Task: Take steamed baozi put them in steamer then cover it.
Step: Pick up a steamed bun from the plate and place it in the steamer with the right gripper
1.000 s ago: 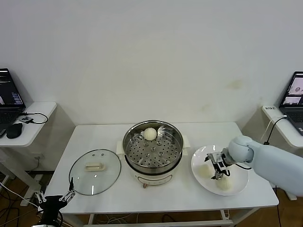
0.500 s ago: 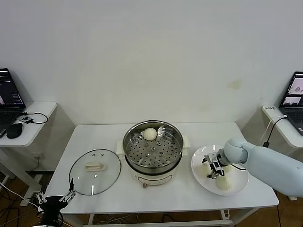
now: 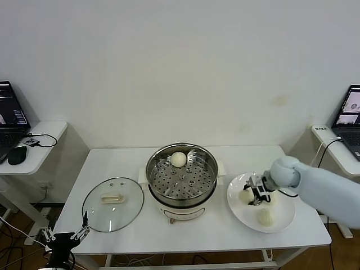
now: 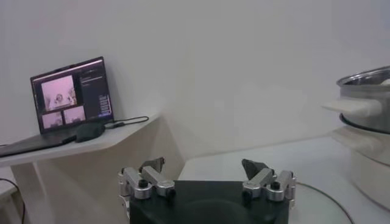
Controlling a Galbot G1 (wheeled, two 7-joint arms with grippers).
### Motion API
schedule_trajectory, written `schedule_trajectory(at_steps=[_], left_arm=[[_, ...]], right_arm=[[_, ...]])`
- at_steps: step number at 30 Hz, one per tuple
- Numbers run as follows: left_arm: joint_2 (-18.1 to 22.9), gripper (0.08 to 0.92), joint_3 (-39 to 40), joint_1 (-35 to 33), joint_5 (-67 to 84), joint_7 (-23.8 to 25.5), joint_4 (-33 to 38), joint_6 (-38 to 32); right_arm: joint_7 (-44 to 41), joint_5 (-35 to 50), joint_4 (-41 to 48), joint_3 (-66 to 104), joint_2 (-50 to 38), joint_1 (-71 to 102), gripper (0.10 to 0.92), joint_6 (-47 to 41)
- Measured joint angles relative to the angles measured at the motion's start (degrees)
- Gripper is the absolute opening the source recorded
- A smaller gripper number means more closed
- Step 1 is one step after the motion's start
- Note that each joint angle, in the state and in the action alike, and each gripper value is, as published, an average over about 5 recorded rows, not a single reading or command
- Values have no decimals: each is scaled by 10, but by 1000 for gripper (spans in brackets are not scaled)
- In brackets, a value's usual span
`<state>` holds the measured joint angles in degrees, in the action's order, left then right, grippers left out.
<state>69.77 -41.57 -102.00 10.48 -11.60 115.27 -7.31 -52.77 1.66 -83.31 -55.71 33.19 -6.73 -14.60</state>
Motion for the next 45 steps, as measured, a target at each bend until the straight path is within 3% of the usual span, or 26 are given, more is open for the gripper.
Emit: schedule_trajectory(at_steps=[11,24,35,45], left_arm=[[-6,823,6,8,1,0,0,0],[-6,823,1,11,2,0,-5,-1],[0,823,-8,7,2,0,1,-1],[3,823,-8,10,2,-1,1,-3]], right_arm=[[-2,100,-39,-86,12,-189,635,-23],[57,230,-28,-130,156,-261,636,-85],[91,264,48,-151,306,-226,636,-126],[108,264,96,-161,386,-188,636,-143]])
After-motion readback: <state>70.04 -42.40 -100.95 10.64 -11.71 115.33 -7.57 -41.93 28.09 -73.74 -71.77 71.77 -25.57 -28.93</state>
